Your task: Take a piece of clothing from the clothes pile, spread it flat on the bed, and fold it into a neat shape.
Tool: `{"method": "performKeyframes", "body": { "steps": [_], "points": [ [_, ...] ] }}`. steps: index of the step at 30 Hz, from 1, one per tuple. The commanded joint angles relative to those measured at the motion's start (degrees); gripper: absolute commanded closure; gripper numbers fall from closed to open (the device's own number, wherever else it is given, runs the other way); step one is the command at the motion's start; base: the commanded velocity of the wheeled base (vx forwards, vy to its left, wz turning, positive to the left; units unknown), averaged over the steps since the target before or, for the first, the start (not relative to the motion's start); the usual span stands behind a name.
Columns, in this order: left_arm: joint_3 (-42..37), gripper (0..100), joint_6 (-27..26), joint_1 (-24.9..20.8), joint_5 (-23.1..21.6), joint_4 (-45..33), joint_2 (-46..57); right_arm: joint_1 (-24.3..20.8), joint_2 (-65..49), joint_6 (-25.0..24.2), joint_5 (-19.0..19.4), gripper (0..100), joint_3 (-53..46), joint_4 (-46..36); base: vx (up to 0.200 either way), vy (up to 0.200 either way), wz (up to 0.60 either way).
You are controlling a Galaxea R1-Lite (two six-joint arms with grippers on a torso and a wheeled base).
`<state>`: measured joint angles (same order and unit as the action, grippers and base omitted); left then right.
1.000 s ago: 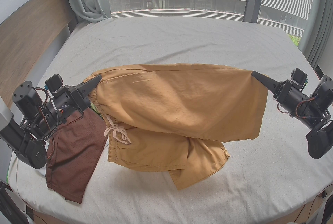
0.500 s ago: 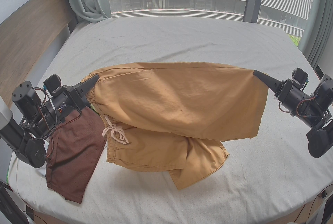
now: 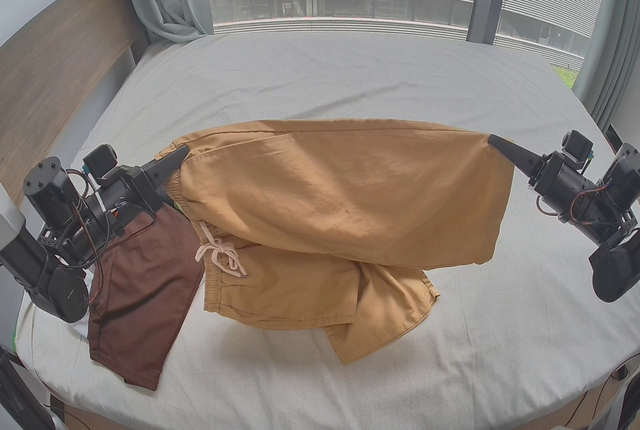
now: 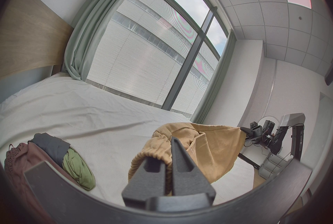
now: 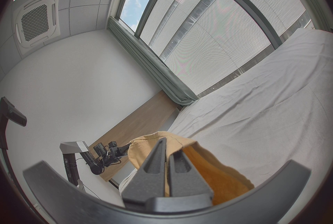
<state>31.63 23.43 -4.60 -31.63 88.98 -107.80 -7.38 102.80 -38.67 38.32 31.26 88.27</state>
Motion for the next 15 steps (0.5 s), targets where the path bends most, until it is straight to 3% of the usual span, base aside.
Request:
{"method": "performKeyframes", "body": {
  "steps": [1,15],
  "points": [
    [0.0,100,0.0,0.1,0.0,0.1,-0.3,0.2,0.1,0.0,0.0,100,0.0,0.1,0.0,0.0,0.0],
    [0.0,100,0.4,-0.6,0.8,0.0,-0.3,1.6,3.2,0.3,-0.3,100,2.0,0.1,0.0,0.0,0.0]
  ]
}}
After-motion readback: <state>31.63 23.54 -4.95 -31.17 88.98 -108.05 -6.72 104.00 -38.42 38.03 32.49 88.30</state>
